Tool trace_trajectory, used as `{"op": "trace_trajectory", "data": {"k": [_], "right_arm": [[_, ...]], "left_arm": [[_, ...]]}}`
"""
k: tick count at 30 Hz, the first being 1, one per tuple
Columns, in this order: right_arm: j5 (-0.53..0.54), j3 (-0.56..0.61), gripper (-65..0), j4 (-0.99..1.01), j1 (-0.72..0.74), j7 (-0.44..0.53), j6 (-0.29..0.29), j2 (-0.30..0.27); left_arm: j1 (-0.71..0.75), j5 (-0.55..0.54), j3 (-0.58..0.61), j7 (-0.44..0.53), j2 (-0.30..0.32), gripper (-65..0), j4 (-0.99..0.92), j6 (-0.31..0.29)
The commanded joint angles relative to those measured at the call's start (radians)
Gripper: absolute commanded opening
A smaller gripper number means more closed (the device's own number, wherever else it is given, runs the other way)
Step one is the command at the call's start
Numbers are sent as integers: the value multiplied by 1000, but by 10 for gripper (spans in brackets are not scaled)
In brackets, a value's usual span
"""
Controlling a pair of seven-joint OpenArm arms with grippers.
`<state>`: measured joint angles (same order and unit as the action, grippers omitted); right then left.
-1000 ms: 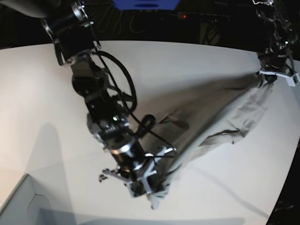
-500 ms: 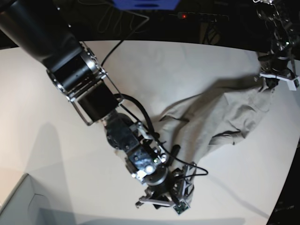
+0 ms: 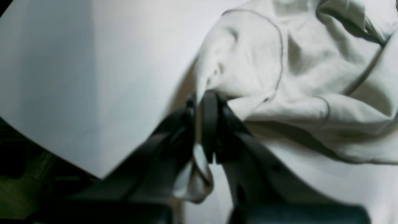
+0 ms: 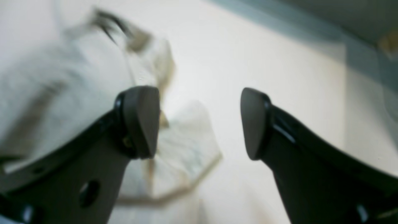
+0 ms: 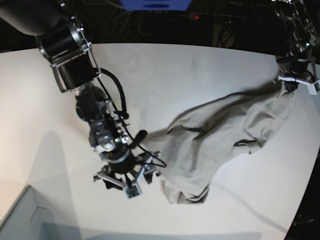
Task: Layout the t-shirt on the table in an organized manner, then fold the t-shirt properly
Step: 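Pull the grasped corner with the right gripper away from the left gripper, then drag the shirt with the right gripper, stretching it between both grippers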
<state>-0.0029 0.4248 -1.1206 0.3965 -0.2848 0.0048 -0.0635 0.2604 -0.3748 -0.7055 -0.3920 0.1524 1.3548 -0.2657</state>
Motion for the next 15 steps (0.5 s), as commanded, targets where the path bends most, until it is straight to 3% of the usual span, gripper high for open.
{"op": "trace_trajectory", "data": {"k": [1,8,15], "right_arm": [[-3,-14,-239,-26,-1,29,-1,-5],[-3,-22,-239,-174,-230,22,1,-8],[-3,-20,-236,-207,-341,20,1,72]], "left_arm": [[-5,-8,-6,23,16,-650,18,-2],[-6,-8,-6,23,8,-650,21,-2],[-6,-10,-6,24,6,-650,19,-2]]}}
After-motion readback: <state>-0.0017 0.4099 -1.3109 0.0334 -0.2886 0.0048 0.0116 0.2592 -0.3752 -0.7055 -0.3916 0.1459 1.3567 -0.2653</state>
